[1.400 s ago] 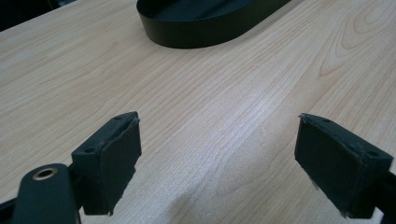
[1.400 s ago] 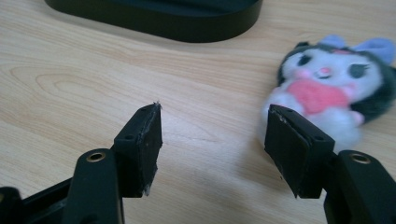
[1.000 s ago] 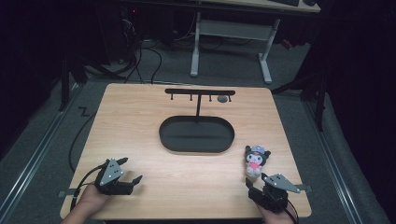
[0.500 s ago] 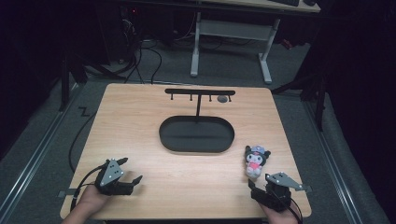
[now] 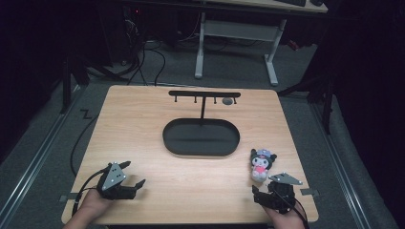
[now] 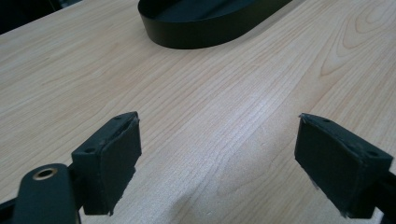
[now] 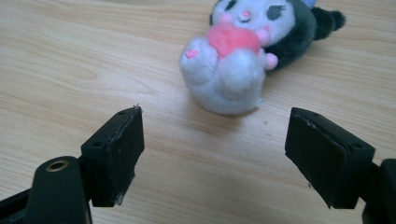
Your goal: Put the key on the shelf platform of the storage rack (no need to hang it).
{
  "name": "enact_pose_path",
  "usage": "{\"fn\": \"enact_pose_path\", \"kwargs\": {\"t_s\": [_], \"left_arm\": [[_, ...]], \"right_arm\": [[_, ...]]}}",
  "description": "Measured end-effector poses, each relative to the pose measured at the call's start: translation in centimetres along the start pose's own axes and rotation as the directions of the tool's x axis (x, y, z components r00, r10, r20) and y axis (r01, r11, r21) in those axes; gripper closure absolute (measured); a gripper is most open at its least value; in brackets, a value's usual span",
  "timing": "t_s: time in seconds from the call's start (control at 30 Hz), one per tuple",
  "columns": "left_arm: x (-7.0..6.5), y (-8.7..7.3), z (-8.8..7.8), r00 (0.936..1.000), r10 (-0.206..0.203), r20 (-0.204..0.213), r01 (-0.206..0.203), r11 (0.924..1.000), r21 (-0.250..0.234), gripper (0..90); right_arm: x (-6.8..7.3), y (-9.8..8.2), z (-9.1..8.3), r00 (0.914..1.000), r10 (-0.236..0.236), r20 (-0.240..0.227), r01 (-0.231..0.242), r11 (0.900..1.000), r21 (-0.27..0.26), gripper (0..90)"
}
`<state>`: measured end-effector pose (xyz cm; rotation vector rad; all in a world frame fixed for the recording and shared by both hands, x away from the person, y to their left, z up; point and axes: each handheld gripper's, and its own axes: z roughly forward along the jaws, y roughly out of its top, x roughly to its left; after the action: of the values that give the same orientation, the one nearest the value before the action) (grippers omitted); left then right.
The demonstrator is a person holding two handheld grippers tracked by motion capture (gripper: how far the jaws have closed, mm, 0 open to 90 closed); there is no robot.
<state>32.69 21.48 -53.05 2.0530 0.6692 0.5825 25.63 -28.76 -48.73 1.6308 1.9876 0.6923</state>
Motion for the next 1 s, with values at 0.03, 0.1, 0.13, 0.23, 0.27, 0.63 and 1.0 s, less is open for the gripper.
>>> {"fn": "enact_pose_path", "kwargs": {"t_s": [0.03,0.1,0.13,0.23,0.27,0.63,1.0], "left_arm": [[0.0,0.0,0.0,1.0000,-0.003,-0.002,0.003,1.0000,0.000,15.5],[0.1,0.0,0.0,1.0000,-0.008,-0.004,0.008,1.0000,-0.004,15.5],[0.1,0.0,0.0,0.9999,-0.009,-0.005,0.009,0.9999,-0.005,15.5],[0.1,0.0,-0.1,0.9999,-0.012,-0.005,0.012,0.9999,-0.007,15.5],[0.1,0.0,-0.1,0.9999,-0.013,-0.005,0.012,0.9999,-0.007,15.5],[0.2,-0.1,-0.2,0.9996,-0.027,-0.002,0.027,0.9995,-0.019,15.5],[0.3,-0.2,-0.4,0.9994,-0.033,0.001,0.033,0.9987,-0.040,15.5]], "right_arm": [[0.0,0.0,-0.1,0.9999,-0.006,0.010,0.006,1.000,0.006,19.6],[0.0,0.1,-0.1,0.9999,-0.014,0.010,0.014,1.000,0.023,19.6],[-0.1,0.3,-0.2,0.9999,-0.015,0.007,0.015,0.999,0.036,19.6],[-0.1,0.5,-0.3,0.9997,-0.022,0.005,0.022,0.998,0.058,19.6],[0.0,0.6,-0.3,0.9995,-0.031,0.006,0.031,0.997,0.069,19.5],[0.1,2.4,-0.4,0.9966,-0.079,0.022,0.075,0.982,0.171,19.1],[-0.6,3.9,0.4,0.9994,-0.033,-0.004,0.033,0.960,0.277,19.1]]}}
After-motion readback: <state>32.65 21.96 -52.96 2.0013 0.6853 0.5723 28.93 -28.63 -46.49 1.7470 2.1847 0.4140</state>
